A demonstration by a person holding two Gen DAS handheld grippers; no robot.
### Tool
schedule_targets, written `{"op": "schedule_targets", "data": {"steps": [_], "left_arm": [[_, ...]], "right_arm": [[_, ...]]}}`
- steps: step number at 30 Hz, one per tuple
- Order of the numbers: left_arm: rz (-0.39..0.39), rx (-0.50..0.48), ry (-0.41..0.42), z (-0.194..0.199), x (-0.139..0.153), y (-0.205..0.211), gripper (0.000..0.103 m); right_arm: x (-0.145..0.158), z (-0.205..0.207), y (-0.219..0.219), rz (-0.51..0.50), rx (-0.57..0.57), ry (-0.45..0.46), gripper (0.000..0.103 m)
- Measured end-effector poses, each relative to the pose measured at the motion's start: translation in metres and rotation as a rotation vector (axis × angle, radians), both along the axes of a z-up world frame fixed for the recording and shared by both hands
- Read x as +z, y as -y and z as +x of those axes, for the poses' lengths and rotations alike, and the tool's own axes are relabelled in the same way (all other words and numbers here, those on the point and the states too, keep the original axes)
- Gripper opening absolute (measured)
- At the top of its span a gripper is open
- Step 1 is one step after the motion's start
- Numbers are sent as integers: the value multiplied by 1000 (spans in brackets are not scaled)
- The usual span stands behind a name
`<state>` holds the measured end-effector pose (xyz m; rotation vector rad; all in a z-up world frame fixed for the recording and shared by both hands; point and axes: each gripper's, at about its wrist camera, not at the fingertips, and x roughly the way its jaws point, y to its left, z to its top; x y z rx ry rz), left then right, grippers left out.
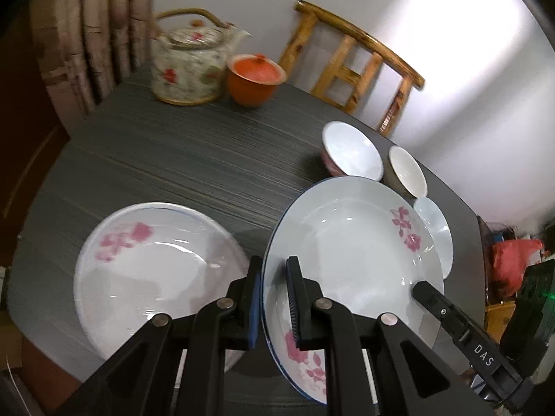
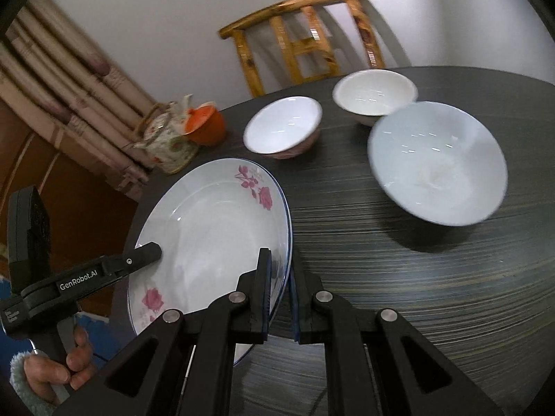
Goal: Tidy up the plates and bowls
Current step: 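Carry the pink-flowered plate with both tools and lower it onto the plate stack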
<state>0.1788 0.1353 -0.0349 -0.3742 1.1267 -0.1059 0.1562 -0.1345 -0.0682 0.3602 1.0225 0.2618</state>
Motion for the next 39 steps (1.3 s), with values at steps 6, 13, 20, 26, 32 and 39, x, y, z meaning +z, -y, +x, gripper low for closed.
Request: {"op": "schedule_targets", "data": {"steps": [6, 13, 20, 26, 32, 39], "left_arm": [[11, 71, 2, -16, 4, -50, 13], [17, 137, -20, -35, -7, -101, 13], [12, 165, -54, -40, -30, -125, 13], [1, 170, -81, -38, -48, -133, 14], [2, 166, -93, -34, -60, -138, 14], [21, 148, -110, -33, -68, -138, 14]], "right_arm": [[3, 1, -52, 7, 82, 2, 10], [-5, -1, -103, -2, 162, -18, 11], [-22, 0, -137, -18, 209, -56, 11], [-37, 3, -149, -42, 223, -89, 11], [-49, 8, -154, -54, 226, -108, 11], [-55, 9, -158, -71, 241, -115, 11]]}}
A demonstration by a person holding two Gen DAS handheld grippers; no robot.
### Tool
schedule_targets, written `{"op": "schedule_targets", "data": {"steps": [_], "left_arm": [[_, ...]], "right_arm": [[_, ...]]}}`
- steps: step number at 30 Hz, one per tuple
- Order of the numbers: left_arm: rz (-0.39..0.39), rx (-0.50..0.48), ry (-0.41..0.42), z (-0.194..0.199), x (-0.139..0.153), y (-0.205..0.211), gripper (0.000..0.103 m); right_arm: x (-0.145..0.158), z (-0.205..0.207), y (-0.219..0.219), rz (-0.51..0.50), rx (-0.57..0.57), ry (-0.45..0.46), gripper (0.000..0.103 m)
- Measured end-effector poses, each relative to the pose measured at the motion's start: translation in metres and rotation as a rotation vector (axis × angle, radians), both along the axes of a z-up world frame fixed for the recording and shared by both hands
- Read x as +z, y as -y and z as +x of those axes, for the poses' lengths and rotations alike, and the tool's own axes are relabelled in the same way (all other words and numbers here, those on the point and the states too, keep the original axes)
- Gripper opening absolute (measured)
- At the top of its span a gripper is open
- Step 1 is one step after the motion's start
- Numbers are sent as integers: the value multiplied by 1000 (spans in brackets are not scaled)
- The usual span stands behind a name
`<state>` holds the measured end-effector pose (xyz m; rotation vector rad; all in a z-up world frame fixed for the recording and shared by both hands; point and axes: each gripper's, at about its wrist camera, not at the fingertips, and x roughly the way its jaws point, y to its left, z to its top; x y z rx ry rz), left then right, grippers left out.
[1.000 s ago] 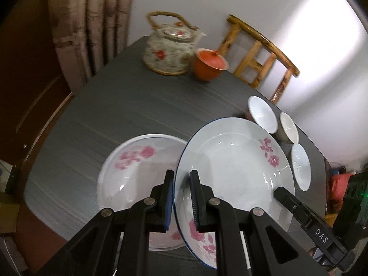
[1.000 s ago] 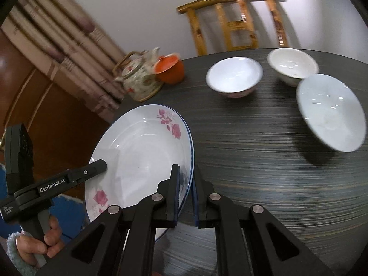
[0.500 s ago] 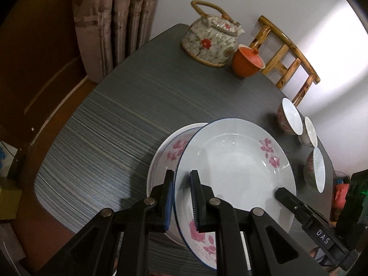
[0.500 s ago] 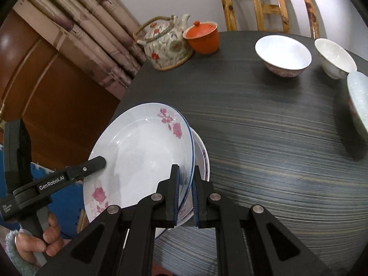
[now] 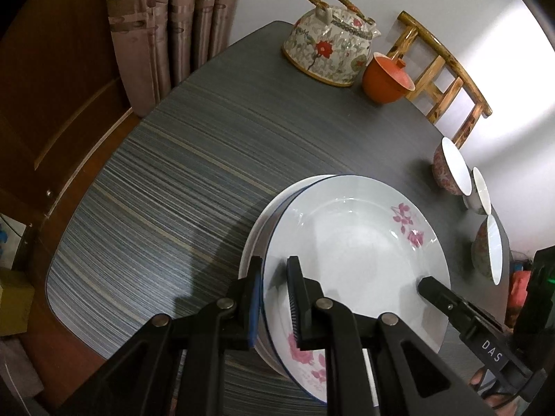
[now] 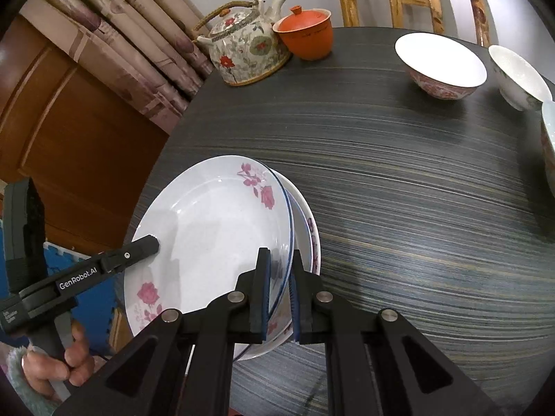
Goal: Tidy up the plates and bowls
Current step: 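Carry the pink-flowered plate with both tools and lower it onto the plate stack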
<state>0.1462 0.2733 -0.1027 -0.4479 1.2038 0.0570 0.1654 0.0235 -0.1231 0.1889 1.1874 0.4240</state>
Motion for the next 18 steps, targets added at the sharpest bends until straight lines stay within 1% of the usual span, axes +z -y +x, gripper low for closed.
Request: {"op": "schedule_targets", "data": {"steps": [13, 18], "left_arm": [[34, -46, -35, 4, -8, 8, 14], [45, -67, -71, 9, -9, 11, 15]], "right_arm": [[-9, 0, 1, -38, 17, -33, 13], [-8, 0, -4, -73, 34, -41, 16]]}}
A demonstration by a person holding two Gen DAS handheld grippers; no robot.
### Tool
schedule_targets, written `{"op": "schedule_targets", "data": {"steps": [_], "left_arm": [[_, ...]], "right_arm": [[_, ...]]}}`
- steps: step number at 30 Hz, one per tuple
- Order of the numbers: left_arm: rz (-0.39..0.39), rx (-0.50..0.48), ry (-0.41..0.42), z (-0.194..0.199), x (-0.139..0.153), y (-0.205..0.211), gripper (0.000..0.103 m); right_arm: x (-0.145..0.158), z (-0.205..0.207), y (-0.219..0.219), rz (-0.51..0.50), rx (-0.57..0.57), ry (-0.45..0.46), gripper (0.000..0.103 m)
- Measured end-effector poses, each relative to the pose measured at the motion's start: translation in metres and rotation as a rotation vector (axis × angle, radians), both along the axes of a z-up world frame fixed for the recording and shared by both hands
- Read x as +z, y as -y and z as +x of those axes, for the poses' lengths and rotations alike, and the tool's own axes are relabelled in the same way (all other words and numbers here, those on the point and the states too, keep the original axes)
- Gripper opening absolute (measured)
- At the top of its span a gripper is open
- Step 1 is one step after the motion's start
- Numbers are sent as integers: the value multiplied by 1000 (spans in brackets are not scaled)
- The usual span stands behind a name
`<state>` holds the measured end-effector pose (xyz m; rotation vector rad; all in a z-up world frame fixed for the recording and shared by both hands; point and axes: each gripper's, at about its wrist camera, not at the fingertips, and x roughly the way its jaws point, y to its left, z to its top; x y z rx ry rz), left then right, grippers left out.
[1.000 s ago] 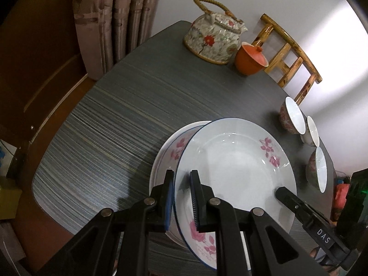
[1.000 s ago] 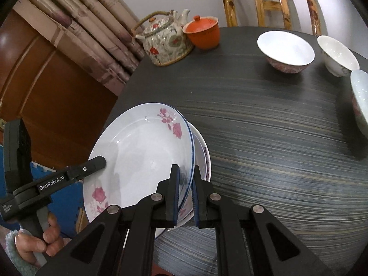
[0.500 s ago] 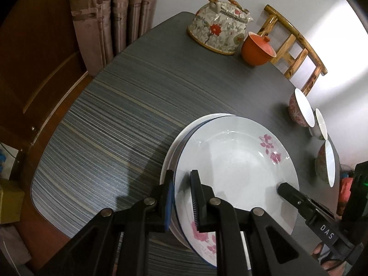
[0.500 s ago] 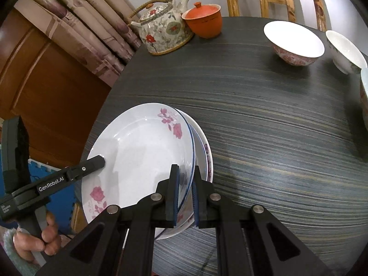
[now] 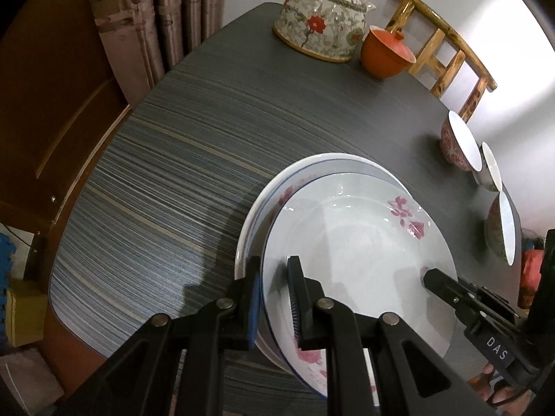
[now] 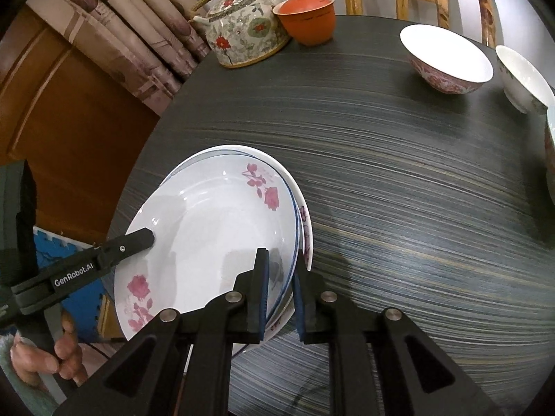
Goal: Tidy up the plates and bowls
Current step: 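Carry the pink-flowered plate with both tools and lower it onto the plate stack, then open both tools and withdraw them from the plate stack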
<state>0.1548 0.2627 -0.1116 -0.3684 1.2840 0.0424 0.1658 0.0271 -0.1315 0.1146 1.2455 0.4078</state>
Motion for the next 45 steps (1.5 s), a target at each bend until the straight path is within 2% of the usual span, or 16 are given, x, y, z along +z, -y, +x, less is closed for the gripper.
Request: {"op": "schedule_targets", "data": {"steps": [8, 23, 31, 33, 34, 35, 36, 41, 45], "left_arm": [[15, -1, -48, 5, -2, 5, 16], [8, 27, -69, 6, 5, -2, 19], [27, 20, -125, 14, 6, 0, 21], [58, 22, -147, 17, 7, 5, 24], [94, 23, -155, 18, 8, 7, 34], [124, 21, -153, 19, 11, 9, 38], [152, 16, -137, 20, 14, 13, 38], [196, 3, -93, 17, 26, 27, 38], [235, 16, 34, 7, 45, 38, 38]], "right_arm": [[-2, 0, -4, -53, 21, -26, 24], [1, -5, 1, -24, 29, -15, 24], [5, -15, 13, 3, 7, -21, 27], [7, -18, 18, 13, -2, -21, 28], [8, -20, 21, 16, -6, -21, 28], [8, -21, 24, 19, -10, -22, 28], [9, -23, 27, 25, -14, -23, 29], [12, -30, 38, 39, -25, -17, 30], [14, -32, 51, 50, -36, -10, 30]]}}
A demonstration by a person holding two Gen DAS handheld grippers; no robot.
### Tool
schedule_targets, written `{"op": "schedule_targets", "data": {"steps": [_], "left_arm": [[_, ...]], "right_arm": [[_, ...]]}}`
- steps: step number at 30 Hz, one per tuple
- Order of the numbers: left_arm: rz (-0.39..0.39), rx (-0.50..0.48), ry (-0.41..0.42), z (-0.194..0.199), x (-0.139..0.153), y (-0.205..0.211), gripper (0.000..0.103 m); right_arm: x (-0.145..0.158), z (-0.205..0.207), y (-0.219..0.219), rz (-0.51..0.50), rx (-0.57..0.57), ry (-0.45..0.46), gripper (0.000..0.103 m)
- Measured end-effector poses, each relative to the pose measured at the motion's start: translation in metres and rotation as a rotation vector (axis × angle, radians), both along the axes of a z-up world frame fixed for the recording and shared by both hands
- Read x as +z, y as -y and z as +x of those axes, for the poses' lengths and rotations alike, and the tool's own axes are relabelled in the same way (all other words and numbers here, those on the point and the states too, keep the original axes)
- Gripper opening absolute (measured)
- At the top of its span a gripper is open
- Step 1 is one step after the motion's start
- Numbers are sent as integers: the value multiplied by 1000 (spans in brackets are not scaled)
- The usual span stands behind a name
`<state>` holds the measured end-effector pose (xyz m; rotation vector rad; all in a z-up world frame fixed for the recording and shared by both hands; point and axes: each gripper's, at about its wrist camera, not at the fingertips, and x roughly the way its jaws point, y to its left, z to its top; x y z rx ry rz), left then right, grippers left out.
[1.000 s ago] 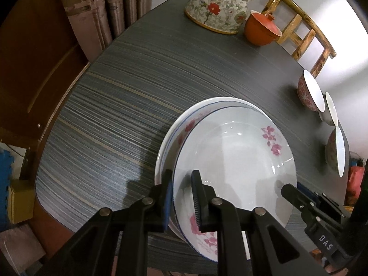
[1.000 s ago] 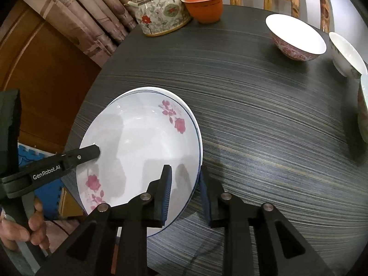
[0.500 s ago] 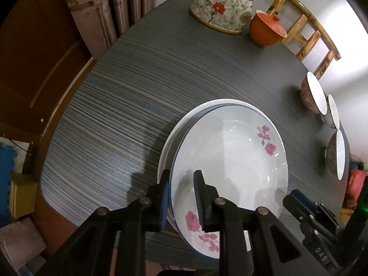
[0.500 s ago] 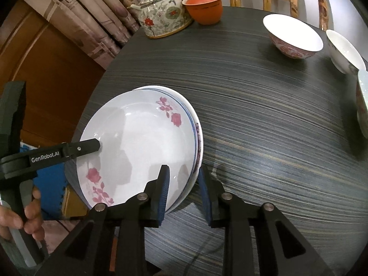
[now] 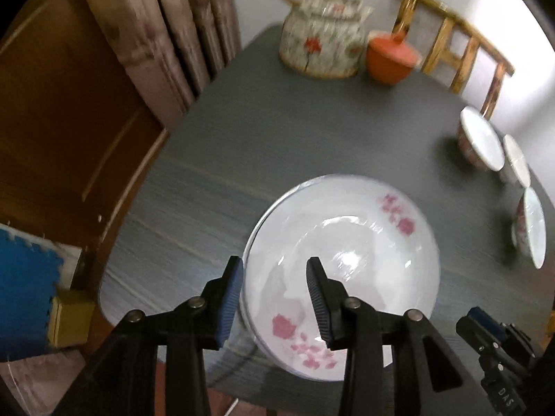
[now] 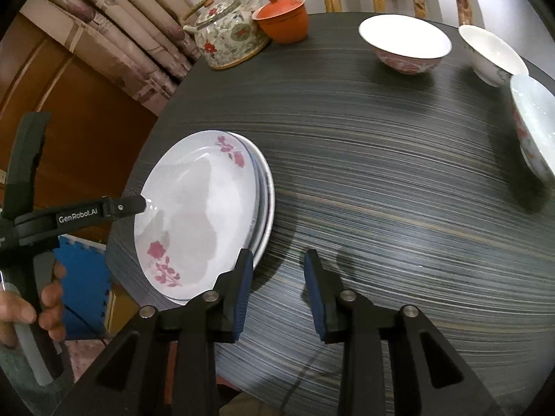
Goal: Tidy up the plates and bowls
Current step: 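Open both tools and withdraw them from the plate stack, then move both tools to the rim of the large wide white bowl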
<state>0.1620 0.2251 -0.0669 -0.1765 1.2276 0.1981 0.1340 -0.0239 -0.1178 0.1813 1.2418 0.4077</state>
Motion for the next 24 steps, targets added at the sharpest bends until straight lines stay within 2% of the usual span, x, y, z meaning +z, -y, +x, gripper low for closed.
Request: {"op": "schedule_targets", "data": {"steps": [6, 9, 14, 24], "left_arm": [[24, -16, 171, -7, 26, 26, 38], [36, -50, 215, -8, 38, 47, 41], [32, -134, 210, -2, 44, 92, 47], [-155, -265, 128, 25, 34, 184, 48]], "right_arm": [[4, -3, 29, 0, -29, 22, 30], [10, -5, 49, 1, -50, 35, 30], [21, -9, 92, -19, -92, 56, 30], [47, -9, 201, -78, -223, 105, 34]]}}
